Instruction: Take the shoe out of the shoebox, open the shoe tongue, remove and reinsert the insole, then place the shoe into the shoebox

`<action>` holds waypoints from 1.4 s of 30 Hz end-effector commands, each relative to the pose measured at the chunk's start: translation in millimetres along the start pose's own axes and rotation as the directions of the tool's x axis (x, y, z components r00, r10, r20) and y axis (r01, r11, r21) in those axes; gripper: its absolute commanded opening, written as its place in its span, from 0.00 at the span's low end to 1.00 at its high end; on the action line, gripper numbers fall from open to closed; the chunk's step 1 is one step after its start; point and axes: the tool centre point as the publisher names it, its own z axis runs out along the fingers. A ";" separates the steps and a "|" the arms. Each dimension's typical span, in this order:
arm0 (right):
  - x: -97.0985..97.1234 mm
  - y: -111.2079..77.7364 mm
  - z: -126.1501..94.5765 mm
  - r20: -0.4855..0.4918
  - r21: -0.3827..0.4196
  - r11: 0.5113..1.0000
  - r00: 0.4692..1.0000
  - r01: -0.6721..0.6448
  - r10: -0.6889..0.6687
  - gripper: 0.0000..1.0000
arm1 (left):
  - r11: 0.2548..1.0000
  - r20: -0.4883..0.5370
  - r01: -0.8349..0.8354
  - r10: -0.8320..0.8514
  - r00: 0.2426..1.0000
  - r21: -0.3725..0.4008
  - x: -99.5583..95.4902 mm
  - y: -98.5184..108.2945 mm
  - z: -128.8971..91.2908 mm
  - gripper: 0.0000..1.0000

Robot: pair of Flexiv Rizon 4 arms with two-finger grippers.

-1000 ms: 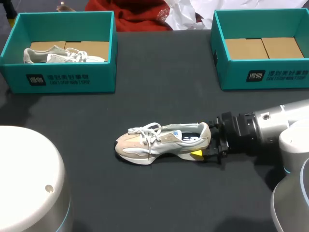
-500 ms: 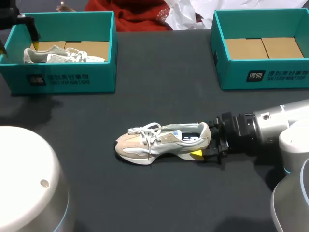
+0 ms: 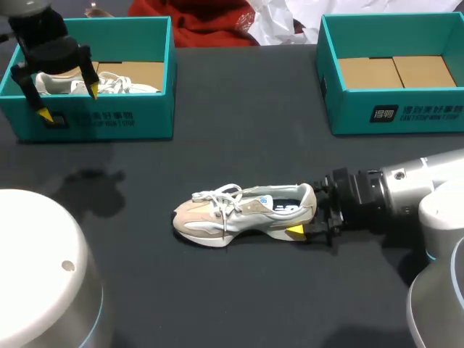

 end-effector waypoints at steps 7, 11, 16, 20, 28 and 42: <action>-1.3 -0.6 3.8 0.002 0.003 1.000 1.000 0.000 0.000 0.00 | 0.922 0.121 0.384 -0.386 0.914 0.043 -2.7 -53.9 4.3 1.00; -1.3 -0.6 3.8 0.002 0.003 1.000 1.000 0.000 0.000 0.00 | 0.922 0.118 0.385 -0.387 0.915 0.042 -5.4 -66.2 5.4 1.00; -1.3 -0.6 3.8 0.002 0.003 1.000 1.000 0.000 0.000 0.00 | 0.917 0.107 0.396 -0.398 0.911 0.041 -10.1 -74.9 5.5 1.00; -1.3 -0.6 3.8 0.002 0.003 1.000 1.000 0.000 0.000 0.00 | 0.917 0.061 0.391 -0.396 0.916 0.079 -13.3 -80.3 6.8 1.00; -1.3 -0.6 3.8 0.002 0.003 1.000 1.000 0.000 0.000 0.00 | 0.940 -0.004 0.312 -0.314 0.949 0.141 -17.9 -91.5 7.2 1.00; -1.3 -0.6 3.8 0.002 0.003 1.000 1.000 0.000 0.000 0.00 | 0.940 -0.004 0.312 -0.314 0.949 0.141 -17.9 -91.5 7.2 1.00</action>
